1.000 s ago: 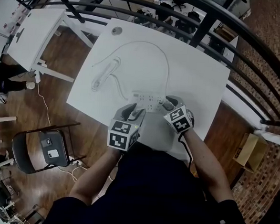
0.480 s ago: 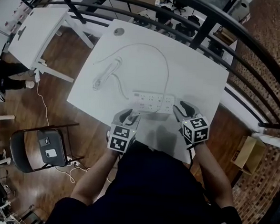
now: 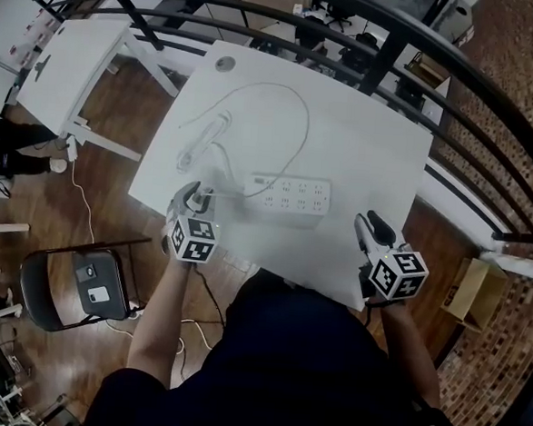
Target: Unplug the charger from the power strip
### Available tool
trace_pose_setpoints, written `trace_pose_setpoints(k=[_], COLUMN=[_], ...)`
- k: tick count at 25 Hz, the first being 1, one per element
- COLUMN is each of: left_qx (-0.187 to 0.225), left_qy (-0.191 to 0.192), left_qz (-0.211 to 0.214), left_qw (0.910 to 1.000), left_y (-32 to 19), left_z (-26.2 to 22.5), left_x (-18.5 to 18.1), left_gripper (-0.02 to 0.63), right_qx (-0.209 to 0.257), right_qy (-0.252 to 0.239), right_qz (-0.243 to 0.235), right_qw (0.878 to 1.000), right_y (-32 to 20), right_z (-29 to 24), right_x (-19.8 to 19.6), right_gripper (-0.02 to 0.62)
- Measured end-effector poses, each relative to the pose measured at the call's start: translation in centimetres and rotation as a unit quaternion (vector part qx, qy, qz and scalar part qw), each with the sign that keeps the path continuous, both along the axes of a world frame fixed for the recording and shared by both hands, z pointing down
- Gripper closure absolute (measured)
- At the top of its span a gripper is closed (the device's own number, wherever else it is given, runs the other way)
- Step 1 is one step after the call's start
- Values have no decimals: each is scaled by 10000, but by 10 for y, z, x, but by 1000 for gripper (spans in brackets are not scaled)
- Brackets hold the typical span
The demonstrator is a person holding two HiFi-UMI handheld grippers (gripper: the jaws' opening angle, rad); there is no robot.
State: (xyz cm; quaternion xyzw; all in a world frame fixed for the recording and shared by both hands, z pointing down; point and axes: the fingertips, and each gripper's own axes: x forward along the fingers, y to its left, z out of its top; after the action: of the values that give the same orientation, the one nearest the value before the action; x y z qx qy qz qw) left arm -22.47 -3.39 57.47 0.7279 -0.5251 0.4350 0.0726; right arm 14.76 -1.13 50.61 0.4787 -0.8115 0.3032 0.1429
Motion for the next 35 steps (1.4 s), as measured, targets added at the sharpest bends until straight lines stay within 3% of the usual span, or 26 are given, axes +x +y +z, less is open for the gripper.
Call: trace_pose_setpoints(k=[2, 5, 10, 15, 22, 28, 31, 35], left_qx=[-23, -132, 69, -260, -826, -1224, -1066, -519], left_qy=[-333, -497, -652, -299, -4, 468, 639, 1152], left_qz=[335, 535, 807, 1221, 1606, 1514, 1391, 1201], left_qw=[9989, 9972, 9946, 9917, 9836, 9797, 9824, 9847], left_y=[1, 7, 14, 28, 56, 82, 84, 80], left_z=[11, 25, 29, 38, 36, 20, -1, -50], left_x=[-1, 3, 15, 30, 28, 25, 26, 44], left_gripper=[460, 462, 434, 288, 270, 270, 270, 279], right_qx=[41, 43, -20, -186, -303, -263, -93, 205], right_qy=[-76, -140, -144, -247, -312, -510, -641, -954], right_qz=[56, 115, 172, 352, 557, 663, 626, 591], right_qw=[9999, 9998, 9997, 9989, 9975, 9962, 9959, 9935], right_y=[1, 3, 8, 14, 23, 30, 29, 30], right_z=[-6, -8, -6, -2, -5, -19, -36, -67], right_x=[0, -2, -8, -18, -41, -59, -66, -72], right_gripper=[469, 471, 474, 474, 474, 479, 488, 530])
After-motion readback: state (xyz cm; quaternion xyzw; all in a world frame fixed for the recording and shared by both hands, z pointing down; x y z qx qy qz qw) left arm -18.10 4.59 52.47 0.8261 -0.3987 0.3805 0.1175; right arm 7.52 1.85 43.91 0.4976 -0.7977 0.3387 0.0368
